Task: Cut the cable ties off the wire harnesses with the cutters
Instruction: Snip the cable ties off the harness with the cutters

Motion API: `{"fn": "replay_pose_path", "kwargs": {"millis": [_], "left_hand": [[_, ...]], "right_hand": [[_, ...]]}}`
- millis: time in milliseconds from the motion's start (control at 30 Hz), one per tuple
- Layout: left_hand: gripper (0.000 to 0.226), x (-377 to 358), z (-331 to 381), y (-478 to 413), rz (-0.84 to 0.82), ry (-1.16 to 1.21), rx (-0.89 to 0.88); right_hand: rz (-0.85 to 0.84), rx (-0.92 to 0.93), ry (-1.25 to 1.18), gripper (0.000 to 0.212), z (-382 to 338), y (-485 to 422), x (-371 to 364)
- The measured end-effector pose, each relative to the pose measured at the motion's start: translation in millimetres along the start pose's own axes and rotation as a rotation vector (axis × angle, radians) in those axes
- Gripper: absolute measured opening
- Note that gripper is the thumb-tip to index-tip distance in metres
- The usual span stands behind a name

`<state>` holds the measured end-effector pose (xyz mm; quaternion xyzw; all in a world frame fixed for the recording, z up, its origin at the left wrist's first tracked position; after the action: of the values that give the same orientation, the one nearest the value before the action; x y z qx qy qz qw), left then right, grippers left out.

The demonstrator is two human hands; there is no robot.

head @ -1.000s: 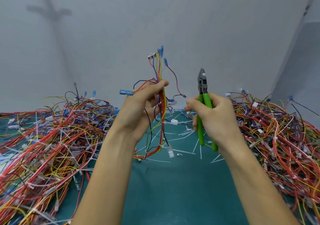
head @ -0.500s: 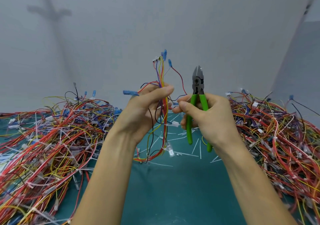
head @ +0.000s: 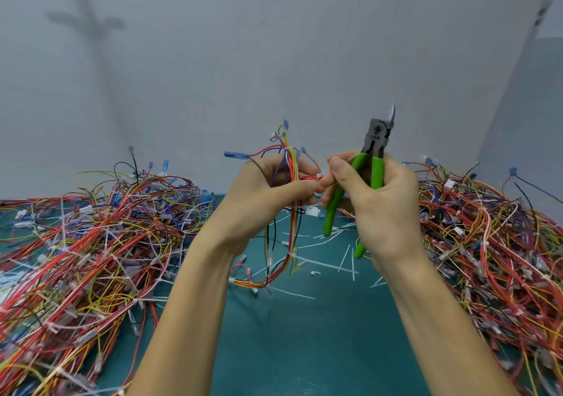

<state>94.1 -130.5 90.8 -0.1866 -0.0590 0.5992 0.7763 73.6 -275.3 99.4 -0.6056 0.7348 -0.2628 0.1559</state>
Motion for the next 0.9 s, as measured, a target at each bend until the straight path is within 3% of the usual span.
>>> {"fn": "replay_pose_path", "kwargs": {"millis": [67, 200, 333, 567, 733, 900], "left_hand": [[0.009, -1, -1, 0, 0.012, 0.022, 0.012], [0.021, 4, -12, -1, 0.114, 0.173, 0.12], [0.009, 8, -21, -1, 0.198, 0.257, 0.165], [0.008, 22, -20, 0, 0.412, 0.326, 0.068], [0.004, 29, -15, 4, 0.551, 0.466, -0.04], [0.011, 36, -8, 11, 0.673, 0.545, -0.173]], "right_hand": [[0.021, -0.009, -0.031, 0.008, 1, 0, 3], [-0.018, 0.001, -0.031, 0.008, 2, 0, 1], [-0.063, 0.016, 0.001, 0.006, 0, 1, -4], [0.032, 0.021, 0.235, 0.003, 1, 1, 2], [0.069, -0.03, 0.43, 0.029, -2, 3, 5], [-0.057, -0.054, 0.563, 0.058, -6, 8, -7]]}}
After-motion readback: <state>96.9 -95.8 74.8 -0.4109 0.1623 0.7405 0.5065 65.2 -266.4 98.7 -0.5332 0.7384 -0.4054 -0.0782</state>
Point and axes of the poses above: each hand's wrist, its own y-axis away from the middle knuckle, its own x-axis out of the back of the hand, z = x × y, the point moved 9 cm from there along -y, towards the middle knuckle, and after that the axes turned 15 degrees about y, right-handed, at the moved point
